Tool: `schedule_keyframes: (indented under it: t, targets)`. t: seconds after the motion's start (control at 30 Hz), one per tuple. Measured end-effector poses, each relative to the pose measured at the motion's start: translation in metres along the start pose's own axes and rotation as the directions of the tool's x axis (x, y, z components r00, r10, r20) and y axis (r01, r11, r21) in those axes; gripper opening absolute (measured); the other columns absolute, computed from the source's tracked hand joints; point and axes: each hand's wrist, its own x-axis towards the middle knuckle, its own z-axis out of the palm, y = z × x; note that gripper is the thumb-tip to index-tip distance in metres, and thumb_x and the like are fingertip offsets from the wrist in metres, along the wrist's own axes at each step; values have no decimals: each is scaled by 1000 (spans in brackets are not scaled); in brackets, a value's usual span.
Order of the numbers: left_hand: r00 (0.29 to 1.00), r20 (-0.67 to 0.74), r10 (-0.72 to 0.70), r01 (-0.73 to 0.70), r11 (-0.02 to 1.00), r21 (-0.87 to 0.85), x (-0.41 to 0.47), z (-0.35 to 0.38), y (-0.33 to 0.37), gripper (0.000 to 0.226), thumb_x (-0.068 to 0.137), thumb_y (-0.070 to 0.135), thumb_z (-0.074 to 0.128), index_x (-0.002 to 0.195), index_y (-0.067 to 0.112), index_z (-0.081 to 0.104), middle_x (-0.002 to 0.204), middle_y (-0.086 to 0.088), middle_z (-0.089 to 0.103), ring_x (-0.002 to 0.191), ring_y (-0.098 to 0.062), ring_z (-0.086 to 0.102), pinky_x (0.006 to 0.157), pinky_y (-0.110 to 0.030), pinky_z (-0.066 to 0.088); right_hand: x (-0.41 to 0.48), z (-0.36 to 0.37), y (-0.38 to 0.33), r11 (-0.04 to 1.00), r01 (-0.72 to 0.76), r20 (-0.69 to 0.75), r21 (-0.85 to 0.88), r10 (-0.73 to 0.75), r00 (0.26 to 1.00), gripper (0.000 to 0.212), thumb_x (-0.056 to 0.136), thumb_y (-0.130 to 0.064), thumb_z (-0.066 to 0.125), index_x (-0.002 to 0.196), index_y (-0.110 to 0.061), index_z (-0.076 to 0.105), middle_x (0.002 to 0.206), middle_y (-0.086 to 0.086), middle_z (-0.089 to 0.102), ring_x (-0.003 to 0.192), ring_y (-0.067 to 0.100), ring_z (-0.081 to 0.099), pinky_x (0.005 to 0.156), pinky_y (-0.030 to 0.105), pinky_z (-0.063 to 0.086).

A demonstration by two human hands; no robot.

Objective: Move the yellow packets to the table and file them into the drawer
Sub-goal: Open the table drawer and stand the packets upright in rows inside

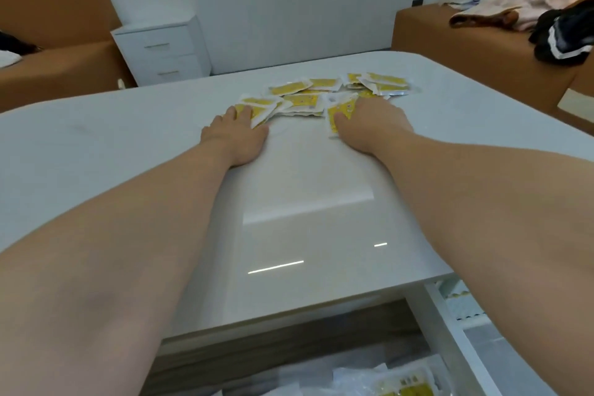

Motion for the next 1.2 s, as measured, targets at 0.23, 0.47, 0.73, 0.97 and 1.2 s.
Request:
schedule_keyframes:
  t: [0.23,0.47,0.73,0.97,1.2]
  targets:
    - [996,-38,80,-81,996,-35,-72,-1,6,65,101,54,27,159,27,17,168,-4,13,151,-30,20,120,-52,22,-40,-16,-4,991,93,118,97,-105,988,61,96,-53,43,146,-19,44,145,13,55,131,37,50,102,46,43]
    - [989,-102,109,-123,982,-141,-178,-19,16,55,100,40,42,153,26,34,160,-3,32,144,-27,35,114,-50,32,-143,-35,-22,987,58,115,147,-75,990,49,100,-48,46,133,-12,49,125,14,61,116,36,54,102,43,38]
    - [982,-187,27,-75,965,-252,-307,-18,11,51,95,32,54,145,25,46,153,-1,41,140,-26,39,114,-53,31,-285,-21,-44,980,48,-111,192,-27,993,53,104,-44,41,140,-7,49,140,11,56,139,32,44,120,50,26]
    - [969,-242,46,-122,944,-308,-313,-9,6,54,102,53,35,148,25,43,157,0,38,145,-23,31,121,-52,20,-270,-19,-53,964,-17,-87,266,41,995,53,104,-47,41,145,-13,45,144,5,53,144,27,39,122,50,21]
    - [941,-329,-83,-144,780,-609,-314,-20,8,38,103,32,46,138,25,58,138,8,60,128,-13,51,114,-42,36,-274,-35,-57,870,-18,-230,493,151,961,42,93,-38,66,130,-23,55,104,-1,64,109,25,59,102,46,43]
